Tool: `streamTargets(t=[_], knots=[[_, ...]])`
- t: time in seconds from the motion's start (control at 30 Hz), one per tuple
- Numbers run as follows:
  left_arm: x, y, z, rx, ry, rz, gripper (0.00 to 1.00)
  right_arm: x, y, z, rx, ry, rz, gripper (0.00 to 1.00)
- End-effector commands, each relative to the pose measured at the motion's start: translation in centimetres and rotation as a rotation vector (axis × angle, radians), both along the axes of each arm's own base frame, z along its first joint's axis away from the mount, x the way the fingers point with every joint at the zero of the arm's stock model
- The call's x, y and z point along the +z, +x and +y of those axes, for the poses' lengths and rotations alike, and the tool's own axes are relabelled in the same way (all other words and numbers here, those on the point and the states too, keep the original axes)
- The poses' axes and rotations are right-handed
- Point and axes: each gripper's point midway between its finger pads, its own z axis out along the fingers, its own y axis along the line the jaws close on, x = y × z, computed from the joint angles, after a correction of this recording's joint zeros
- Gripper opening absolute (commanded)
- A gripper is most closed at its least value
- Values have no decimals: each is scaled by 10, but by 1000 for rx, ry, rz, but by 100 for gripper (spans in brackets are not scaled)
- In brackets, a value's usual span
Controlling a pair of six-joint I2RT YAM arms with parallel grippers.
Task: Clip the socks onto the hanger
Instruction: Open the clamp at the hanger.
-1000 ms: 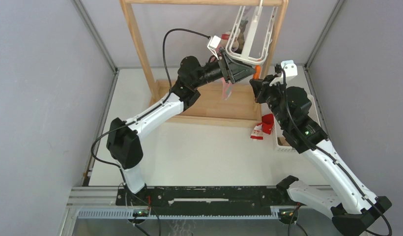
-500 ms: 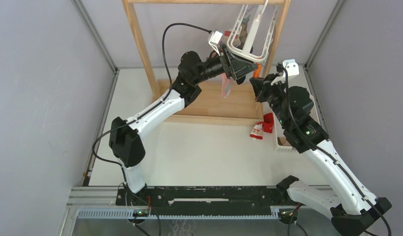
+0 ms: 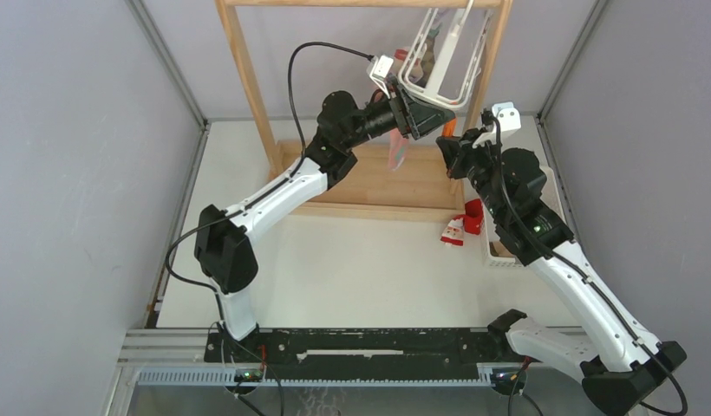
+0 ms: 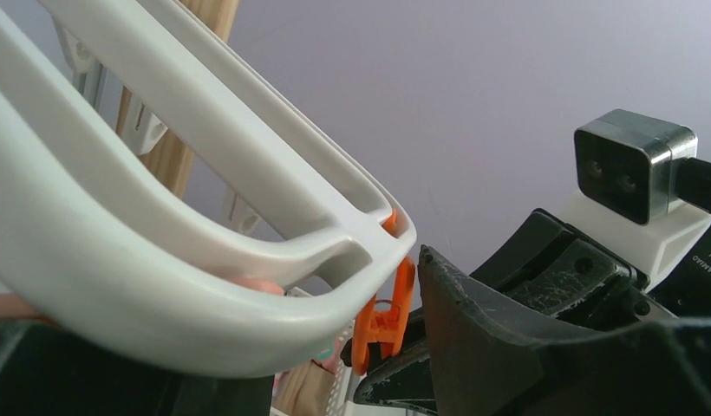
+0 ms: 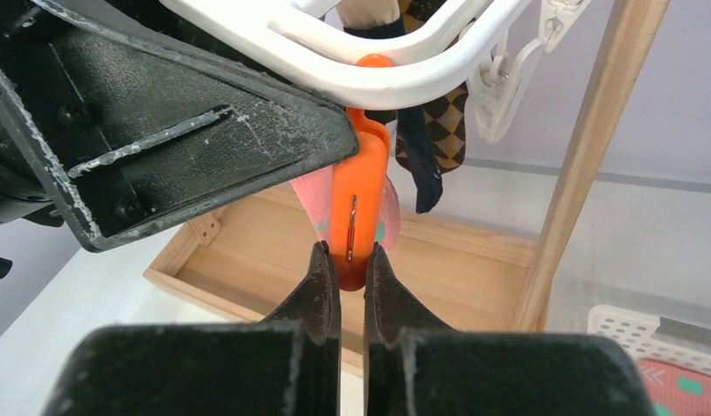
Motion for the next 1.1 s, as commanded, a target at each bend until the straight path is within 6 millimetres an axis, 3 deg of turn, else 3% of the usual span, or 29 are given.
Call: streamTargets(t=[0.0,0.3,0.57,0.67,0.9,1.07], knots=[[7,-1,-9,14,-23,-26,58,11,-1,8,37,35,-27,0],[-3,0,-15,15,14,-26,43,9,-1,10,52,29,-24,0],[-20,-22,-22,-55,59,-41,70,6,2,11,52,22,-16,0],[-26,-24,-20,-36,69,-51,71,6,1,10,54,23,-16,0],[-19,-14,-15,15,56,-46,57,4,-1,9,56,26,-6,0],[-5,-11,-10,34,25,-58,66,5,-2,8,55,22,-13,0]])
